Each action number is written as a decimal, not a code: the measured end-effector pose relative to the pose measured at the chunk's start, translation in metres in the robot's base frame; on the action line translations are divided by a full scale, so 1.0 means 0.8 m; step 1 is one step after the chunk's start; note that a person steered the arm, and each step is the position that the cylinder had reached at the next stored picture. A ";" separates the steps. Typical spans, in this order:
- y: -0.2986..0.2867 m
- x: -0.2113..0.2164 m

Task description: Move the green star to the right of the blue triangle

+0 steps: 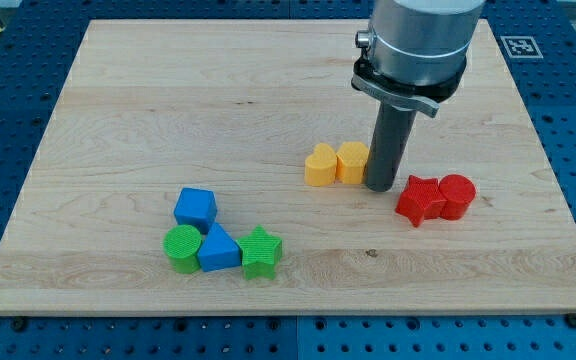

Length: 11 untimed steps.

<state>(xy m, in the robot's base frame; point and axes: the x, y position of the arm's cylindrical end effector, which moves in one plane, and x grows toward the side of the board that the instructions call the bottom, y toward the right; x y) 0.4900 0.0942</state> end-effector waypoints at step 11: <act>-0.159 0.137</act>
